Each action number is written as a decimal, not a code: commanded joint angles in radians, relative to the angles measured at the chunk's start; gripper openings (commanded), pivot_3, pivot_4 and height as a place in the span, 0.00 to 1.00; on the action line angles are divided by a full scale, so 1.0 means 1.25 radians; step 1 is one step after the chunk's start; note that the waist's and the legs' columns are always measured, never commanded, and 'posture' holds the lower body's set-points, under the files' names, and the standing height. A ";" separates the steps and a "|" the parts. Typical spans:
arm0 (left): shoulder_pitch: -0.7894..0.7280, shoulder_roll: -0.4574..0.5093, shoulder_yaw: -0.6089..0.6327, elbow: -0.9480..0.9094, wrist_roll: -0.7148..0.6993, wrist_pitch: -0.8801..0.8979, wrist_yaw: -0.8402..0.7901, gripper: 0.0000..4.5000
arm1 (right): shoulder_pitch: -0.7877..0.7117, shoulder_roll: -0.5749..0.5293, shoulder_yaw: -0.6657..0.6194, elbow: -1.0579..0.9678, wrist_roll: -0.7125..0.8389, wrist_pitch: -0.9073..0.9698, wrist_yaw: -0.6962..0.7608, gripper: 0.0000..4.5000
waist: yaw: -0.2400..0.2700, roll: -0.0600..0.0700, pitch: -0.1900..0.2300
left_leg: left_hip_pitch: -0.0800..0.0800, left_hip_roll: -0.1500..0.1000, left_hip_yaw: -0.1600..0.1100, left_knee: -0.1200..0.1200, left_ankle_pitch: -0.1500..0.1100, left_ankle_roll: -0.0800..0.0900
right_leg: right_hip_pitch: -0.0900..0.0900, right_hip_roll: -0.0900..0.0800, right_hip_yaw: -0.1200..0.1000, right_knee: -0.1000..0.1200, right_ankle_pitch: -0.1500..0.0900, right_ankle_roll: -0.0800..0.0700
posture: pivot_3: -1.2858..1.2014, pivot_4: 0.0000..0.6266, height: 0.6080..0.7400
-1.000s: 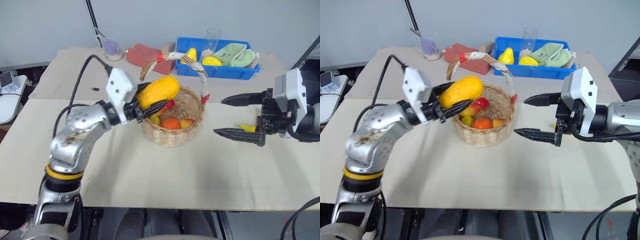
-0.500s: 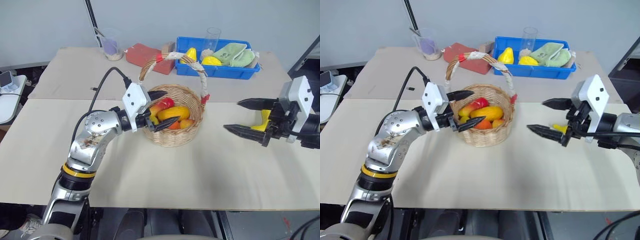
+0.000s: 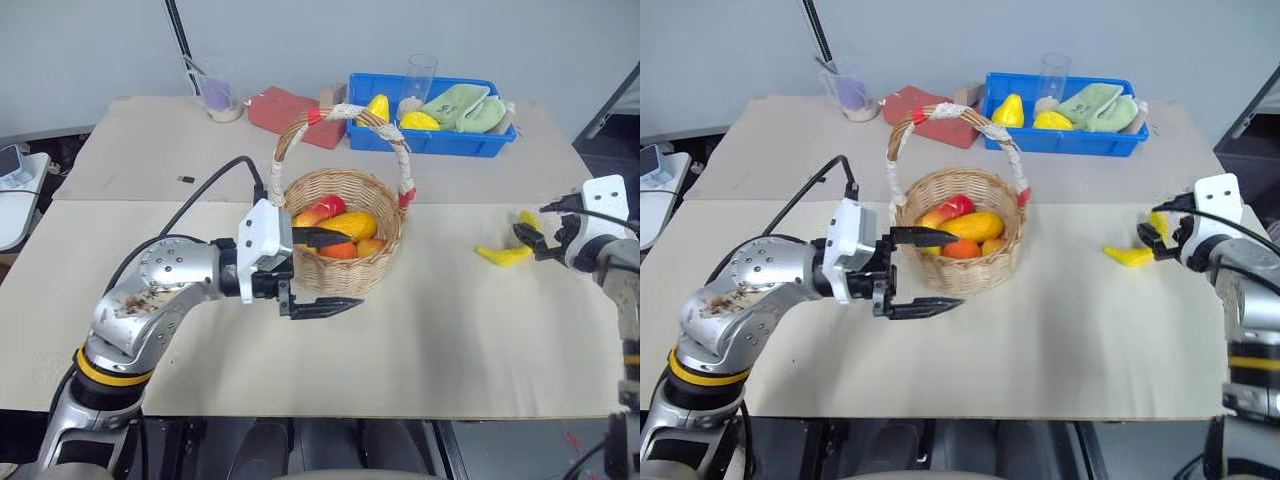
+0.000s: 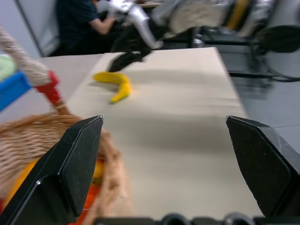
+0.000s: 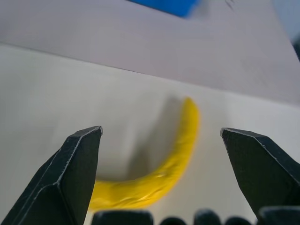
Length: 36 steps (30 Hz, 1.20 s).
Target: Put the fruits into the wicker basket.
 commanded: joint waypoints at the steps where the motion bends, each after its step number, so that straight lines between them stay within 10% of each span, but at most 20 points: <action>1: -0.005 0.015 0.030 -0.028 -0.029 0.009 -0.002 0.99 | -0.048 0.012 -0.028 0.080 -0.003 0.021 -0.020 1.00 | 0.001 0.000 0.000 | 0.000 0.000 0.000 0.000 0.000 0.000 | 0.000 0.000 0.000 0.000 0.000 0.000 | 0.52 0.24 0.78; 5: -0.015 0.007 0.028 -0.037 -0.039 0.019 0.017 0.99 | -0.076 0.036 -0.027 0.142 0.012 0.059 -0.004 1.00 | 0.001 0.000 0.000 | 0.000 0.000 0.000 0.000 0.000 0.000 | 0.001 0.000 0.000 0.000 0.000 0.000 | 0.52 0.24 0.78; 18: -0.044 -0.015 0.027 -0.026 -0.045 0.018 0.051 1.00 | -0.044 0.066 -0.062 0.093 0.027 0.123 -0.023 0.09 | 0.001 0.000 0.000 | 0.000 0.000 0.000 0.000 0.000 0.000 | 0.001 0.000 0.000 0.000 0.000 0.000 | 0.52 0.24 0.78; 30: 0.122 0.060 0.206 -0.052 -0.074 0.016 0.087 1.00 | 0.212 -0.198 -0.058 -0.556 0.288 0.209 0.407 0.09 | -0.017 0.006 0.001 | 0.001 0.001 -0.001 0.000 0.000 0.000 | 0.001 0.002 0.000 0.000 -0.001 0.001 | 0.52 0.24 0.78; 36: 0.187 0.067 0.269 -0.066 -0.081 0.016 0.119 1.00 | 0.007 -0.072 0.034 -0.657 0.425 0.326 0.290 0.09 | -0.017 0.003 0.001 | 0.002 0.001 -0.001 0.000 0.000 0.000 | 0.002 0.001 0.000 0.000 -0.001 0.001 | 0.52 0.24 0.78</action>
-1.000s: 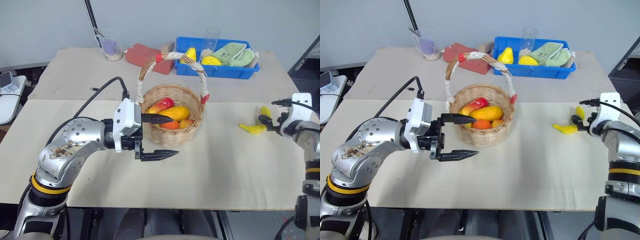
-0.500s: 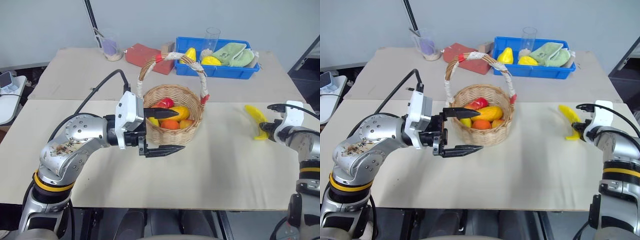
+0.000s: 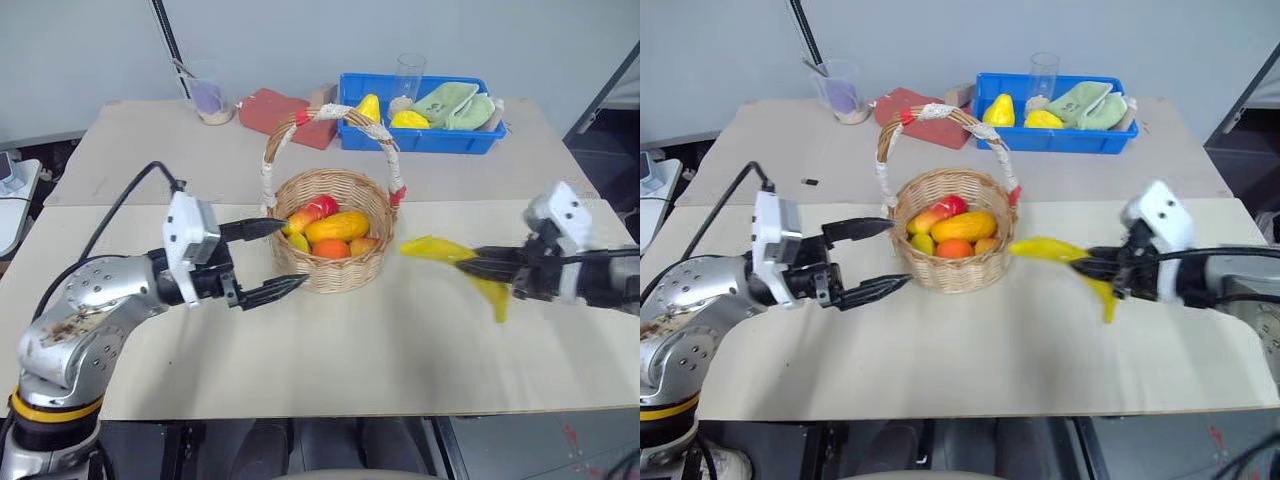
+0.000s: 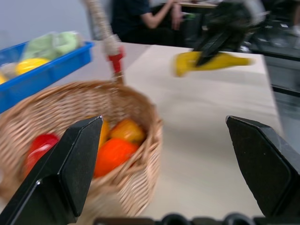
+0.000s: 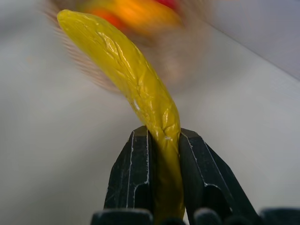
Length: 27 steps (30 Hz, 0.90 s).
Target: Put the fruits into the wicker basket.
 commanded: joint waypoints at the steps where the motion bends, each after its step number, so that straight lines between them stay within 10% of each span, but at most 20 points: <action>1: 0.021 0.014 0.045 -0.035 -0.017 -0.014 0.011 1.00 | -0.116 0.083 0.068 -0.012 0.023 0.045 -0.098 0.09 | 0.001 -0.001 0.000 | 0.000 0.000 0.000 0.000 0.000 0.000 | 0.000 0.000 0.000 0.000 0.000 0.000 | 0.52 0.24 0.78; 15: 0.101 0.053 0.123 -0.076 -0.031 -0.009 0.046 1.00 | -0.365 0.429 0.278 0.238 -0.170 -0.084 -0.282 0.09 | 0.016 -0.002 0.000 | -0.003 -0.001 -0.002 0.000 0.000 0.000 | -0.004 -0.001 -0.001 0.001 0.000 0.000 | 0.52 0.24 0.78; 23: 0.101 0.054 0.117 -0.077 -0.033 -0.015 0.056 1.00 | -0.338 0.429 0.285 0.213 -0.197 -0.122 -0.254 0.77 | 0.013 -0.002 0.000 | -0.003 -0.001 -0.002 0.000 0.000 0.000 | -0.005 0.000 -0.001 0.001 0.000 -0.001 | 0.52 0.24 0.78; 27: 0.091 0.054 0.109 -0.066 -0.029 -0.019 0.051 1.00 | -0.299 0.380 0.259 0.134 -0.136 -0.092 -0.180 0.77 | 0.015 -0.002 0.000 | -0.003 -0.001 -0.002 0.000 0.000 0.000 | -0.005 0.000 -0.001 0.001 0.000 -0.001 | 0.52 0.24 0.78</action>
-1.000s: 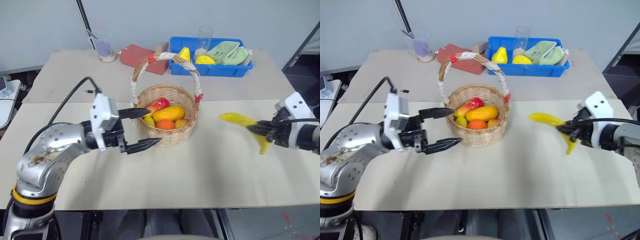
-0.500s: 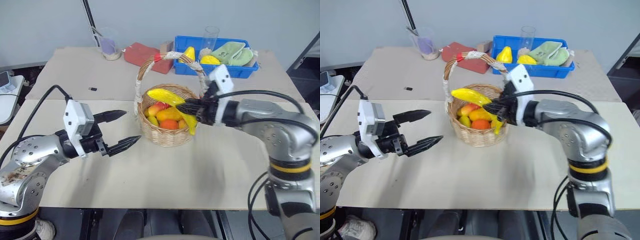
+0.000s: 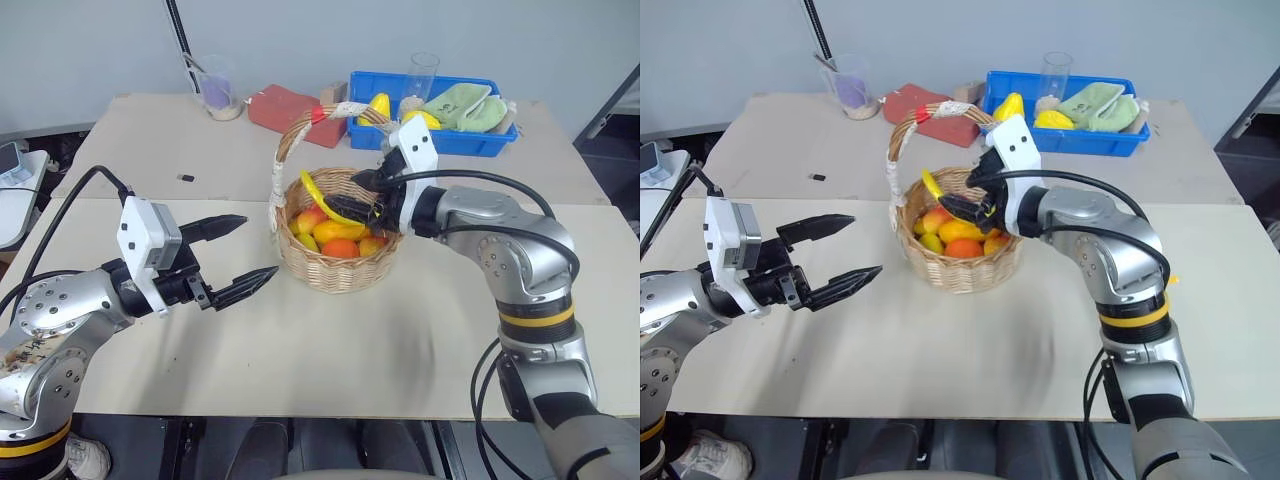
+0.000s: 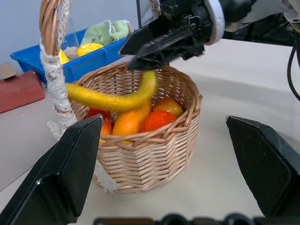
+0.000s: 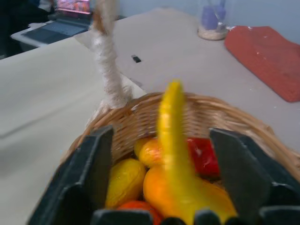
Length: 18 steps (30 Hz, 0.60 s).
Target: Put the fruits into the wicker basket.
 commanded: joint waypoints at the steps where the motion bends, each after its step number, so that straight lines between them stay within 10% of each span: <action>1: -0.015 0.010 0.000 -0.009 -0.003 -0.018 -0.004 1.00 | 0.027 -0.062 -0.044 -0.105 0.067 0.018 0.080 0.77 | 0.001 0.000 0.000 | 0.000 0.000 0.000 0.000 0.000 0.000 | 0.000 0.000 0.000 0.000 0.000 0.000 | 0.52 0.24 0.78; 11: -0.025 0.021 -0.017 0.012 -0.001 -0.025 -0.030 1.00 | 0.258 -0.314 -0.245 -0.229 0.188 0.038 0.192 0.77 | 0.002 0.000 0.000 | 0.000 0.000 0.000 0.000 0.000 0.000 | 0.001 0.000 -0.001 -0.001 0.000 0.000 | 0.52 0.24 0.78; 18: -0.064 0.015 -0.062 0.035 0.007 -0.033 -0.048 1.00 | 0.205 -0.233 -0.189 -0.104 0.040 -0.115 0.093 0.77 | -0.001 0.000 0.000 | 0.000 0.000 0.001 0.000 0.000 0.000 | 0.001 0.000 -0.001 -0.001 0.000 0.000 | 0.52 0.24 0.78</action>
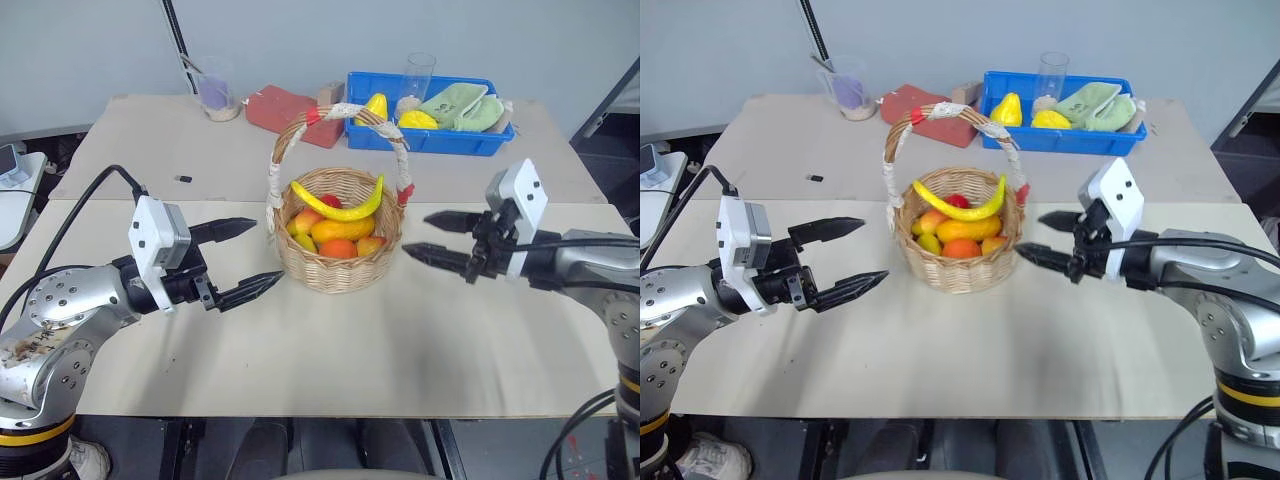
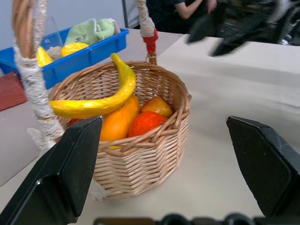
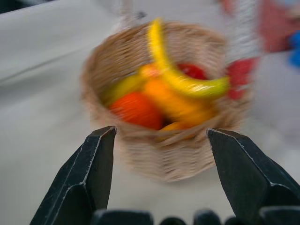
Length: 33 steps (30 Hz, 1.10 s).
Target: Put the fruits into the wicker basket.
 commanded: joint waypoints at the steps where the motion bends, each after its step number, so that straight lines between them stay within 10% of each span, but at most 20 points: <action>1: -0.029 0.003 -0.010 0.004 0.004 -0.021 -0.010 1.00 | -0.057 0.038 0.031 0.062 -0.061 -0.088 -0.029 0.77 | 0.001 0.000 0.000 | 0.000 0.000 0.000 0.000 0.000 0.000 | 0.000 0.000 0.000 0.000 0.000 0.000 | 0.52 0.24 0.78; 8: -0.053 -0.006 -0.029 0.009 0.014 -0.023 -0.008 1.00 | -0.153 0.138 0.095 0.232 -0.139 -0.207 -0.024 0.77 | 0.002 0.000 0.000 | -0.001 0.000 0.000 0.000 0.000 0.000 | -0.001 0.000 0.000 0.000 0.000 0.000 | 0.52 0.24 0.78; 18: -0.051 -0.008 -0.026 0.003 0.015 -0.021 0.000 1.00 | -0.163 0.166 0.101 0.282 -0.167 -0.255 0.007 0.06 | 0.003 0.000 0.000 | -0.001 0.000 -0.001 0.000 0.000 0.000 | -0.001 0.000 0.000 0.000 0.000 0.000 | 0.52 0.24 0.78; 33: -0.096 -0.026 -0.052 0.025 0.012 -0.019 0.002 1.00 | -0.114 0.030 -0.068 0.387 -0.243 -0.360 -0.038 0.03 | 0.007 0.000 0.000 | -0.001 -0.001 -0.001 0.000 0.000 0.000 | -0.001 -0.001 0.000 0.000 0.000 0.000 | 0.52 0.24 0.78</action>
